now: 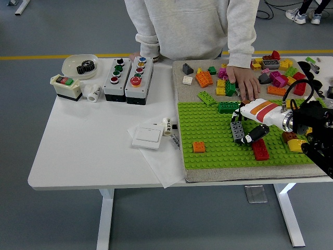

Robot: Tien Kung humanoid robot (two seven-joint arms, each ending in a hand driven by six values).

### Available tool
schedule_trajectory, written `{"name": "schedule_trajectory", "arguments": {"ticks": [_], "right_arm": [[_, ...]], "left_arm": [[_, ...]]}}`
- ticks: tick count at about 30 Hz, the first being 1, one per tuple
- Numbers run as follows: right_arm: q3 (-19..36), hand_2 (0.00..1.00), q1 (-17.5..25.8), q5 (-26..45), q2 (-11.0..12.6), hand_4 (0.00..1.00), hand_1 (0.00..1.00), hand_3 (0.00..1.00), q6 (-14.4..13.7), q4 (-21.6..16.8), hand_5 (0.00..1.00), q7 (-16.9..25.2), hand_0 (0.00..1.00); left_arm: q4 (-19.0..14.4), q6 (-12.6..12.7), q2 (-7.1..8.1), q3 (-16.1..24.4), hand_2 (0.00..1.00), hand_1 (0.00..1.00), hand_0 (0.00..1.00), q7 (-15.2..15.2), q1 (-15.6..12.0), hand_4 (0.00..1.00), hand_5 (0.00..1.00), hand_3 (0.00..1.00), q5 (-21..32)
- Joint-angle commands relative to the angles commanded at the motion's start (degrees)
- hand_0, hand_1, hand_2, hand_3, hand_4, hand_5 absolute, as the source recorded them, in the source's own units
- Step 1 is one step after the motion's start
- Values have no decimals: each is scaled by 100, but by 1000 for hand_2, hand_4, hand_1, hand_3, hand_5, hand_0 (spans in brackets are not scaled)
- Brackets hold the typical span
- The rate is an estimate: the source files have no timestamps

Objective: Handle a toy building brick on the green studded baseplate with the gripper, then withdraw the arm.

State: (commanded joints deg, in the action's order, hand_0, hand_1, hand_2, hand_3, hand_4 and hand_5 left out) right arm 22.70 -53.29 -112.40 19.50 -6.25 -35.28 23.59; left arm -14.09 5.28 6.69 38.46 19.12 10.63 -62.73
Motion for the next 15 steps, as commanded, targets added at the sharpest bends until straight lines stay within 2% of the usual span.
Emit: {"name": "schedule_trajectory", "arguments": {"ticks": [15], "right_arm": [[68, 554, 63, 56, 39, 858, 511, 537, -18, -95, 520, 46, 628]], "left_arm": [[0, -17, -7, 59, 744, 732, 738, 20, -53, 668, 605, 600, -72]]}}
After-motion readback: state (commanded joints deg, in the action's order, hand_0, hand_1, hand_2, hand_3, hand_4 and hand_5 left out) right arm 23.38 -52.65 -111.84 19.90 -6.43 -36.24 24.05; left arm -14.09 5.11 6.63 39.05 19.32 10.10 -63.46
